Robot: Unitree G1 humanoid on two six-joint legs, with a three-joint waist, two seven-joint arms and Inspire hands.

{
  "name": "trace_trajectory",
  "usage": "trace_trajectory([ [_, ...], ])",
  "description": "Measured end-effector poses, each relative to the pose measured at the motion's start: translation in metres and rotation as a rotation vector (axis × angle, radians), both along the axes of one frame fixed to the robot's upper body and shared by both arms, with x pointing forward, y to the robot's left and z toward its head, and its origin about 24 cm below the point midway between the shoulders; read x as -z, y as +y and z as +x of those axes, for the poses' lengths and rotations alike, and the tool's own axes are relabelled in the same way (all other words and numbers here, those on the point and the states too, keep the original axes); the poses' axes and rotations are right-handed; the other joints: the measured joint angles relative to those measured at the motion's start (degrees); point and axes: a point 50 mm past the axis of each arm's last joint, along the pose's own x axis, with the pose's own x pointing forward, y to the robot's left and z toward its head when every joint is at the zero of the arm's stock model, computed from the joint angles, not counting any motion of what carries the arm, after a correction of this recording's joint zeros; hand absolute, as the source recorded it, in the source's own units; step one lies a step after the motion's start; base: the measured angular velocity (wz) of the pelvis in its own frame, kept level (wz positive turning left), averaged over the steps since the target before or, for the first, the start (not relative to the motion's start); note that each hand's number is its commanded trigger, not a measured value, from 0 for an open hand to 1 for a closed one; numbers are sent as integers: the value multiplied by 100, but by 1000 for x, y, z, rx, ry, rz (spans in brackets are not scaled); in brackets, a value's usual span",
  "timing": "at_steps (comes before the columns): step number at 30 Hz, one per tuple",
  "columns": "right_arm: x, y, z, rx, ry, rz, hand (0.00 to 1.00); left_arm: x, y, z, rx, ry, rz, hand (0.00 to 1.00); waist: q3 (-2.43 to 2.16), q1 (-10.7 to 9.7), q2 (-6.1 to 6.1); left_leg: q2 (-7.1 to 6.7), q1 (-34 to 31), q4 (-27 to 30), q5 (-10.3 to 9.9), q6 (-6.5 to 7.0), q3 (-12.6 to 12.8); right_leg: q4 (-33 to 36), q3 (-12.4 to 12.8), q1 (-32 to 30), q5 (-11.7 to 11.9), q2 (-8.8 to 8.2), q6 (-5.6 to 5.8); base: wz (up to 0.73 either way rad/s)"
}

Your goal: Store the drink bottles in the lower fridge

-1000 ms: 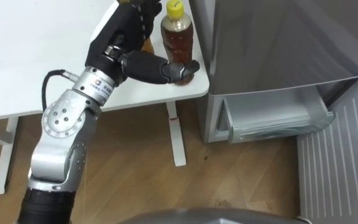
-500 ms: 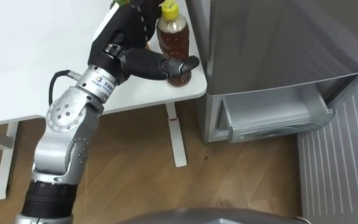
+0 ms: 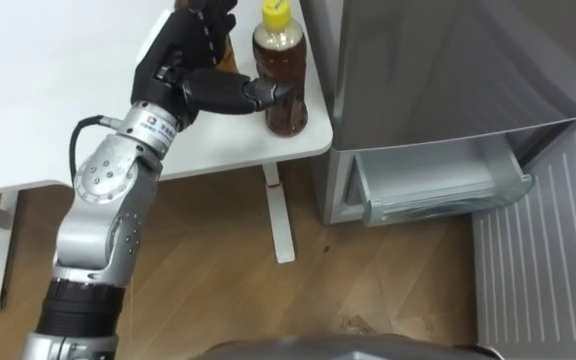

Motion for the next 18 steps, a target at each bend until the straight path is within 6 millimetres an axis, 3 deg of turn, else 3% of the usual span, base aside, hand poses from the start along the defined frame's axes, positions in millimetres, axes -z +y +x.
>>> trace_trajectory([
  [13, 0, -2, -4, -1, 17, -7, 0, 10, 4, 11, -40, 56, 7, 0, 9, -31, -10, -2, 5, -1, 2, -2, 29, 10, 104, 14, 5, 9, -10, -1],
  [18, -1, -1, 1, -7, -1, -4, 0, 17, 7, 17, -69, 96, 12, 0, 13, -140, -16, -1, -15, 5, 2, -2, 73, 6, 90, 0, 6, 8, -11, 0],
])
